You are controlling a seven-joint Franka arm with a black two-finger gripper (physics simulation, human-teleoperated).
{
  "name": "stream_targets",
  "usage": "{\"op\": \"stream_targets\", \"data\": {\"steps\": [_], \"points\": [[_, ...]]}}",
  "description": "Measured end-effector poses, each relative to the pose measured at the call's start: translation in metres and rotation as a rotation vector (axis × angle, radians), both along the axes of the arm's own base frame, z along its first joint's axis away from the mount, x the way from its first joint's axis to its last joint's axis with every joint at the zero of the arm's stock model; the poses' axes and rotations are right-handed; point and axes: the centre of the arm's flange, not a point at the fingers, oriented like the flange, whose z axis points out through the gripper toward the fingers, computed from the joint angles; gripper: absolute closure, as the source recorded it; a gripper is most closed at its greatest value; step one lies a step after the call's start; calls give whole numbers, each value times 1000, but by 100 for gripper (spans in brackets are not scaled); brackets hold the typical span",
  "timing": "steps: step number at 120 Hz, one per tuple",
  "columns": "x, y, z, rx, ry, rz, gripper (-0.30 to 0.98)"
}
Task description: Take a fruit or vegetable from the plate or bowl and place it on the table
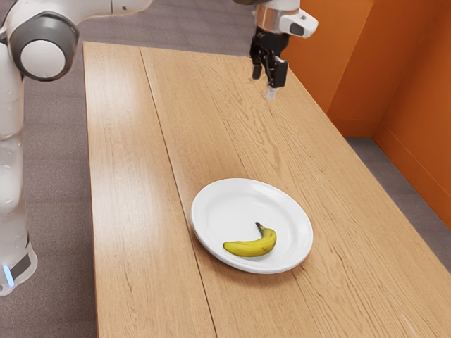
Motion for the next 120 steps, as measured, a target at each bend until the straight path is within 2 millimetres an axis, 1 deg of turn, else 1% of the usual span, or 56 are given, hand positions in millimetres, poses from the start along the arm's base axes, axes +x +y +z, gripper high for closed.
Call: {"op": "stream_targets", "data": {"steps": [17,28,32,42,52,66,84,90,101,111,120], "points": [[2,-6,7,3,-35,-4,0],[7,-10,4,1,-38,-8,0],[8,-12,2,0,-37,-10,0],[16,-21,-12,-5,-15,-24,0],[16,-36,-18,-13,22,-26,0],[18,-61,-39,-31,103,0,0],[23,-97,-78,-80,213,53,0],[25,-113,-89,-96,238,68,0],[26,-138,-122,-136,292,107,1],[24,-161,-145,-161,315,142,2],[22,-176,-171,-168,333,179,2]]}}
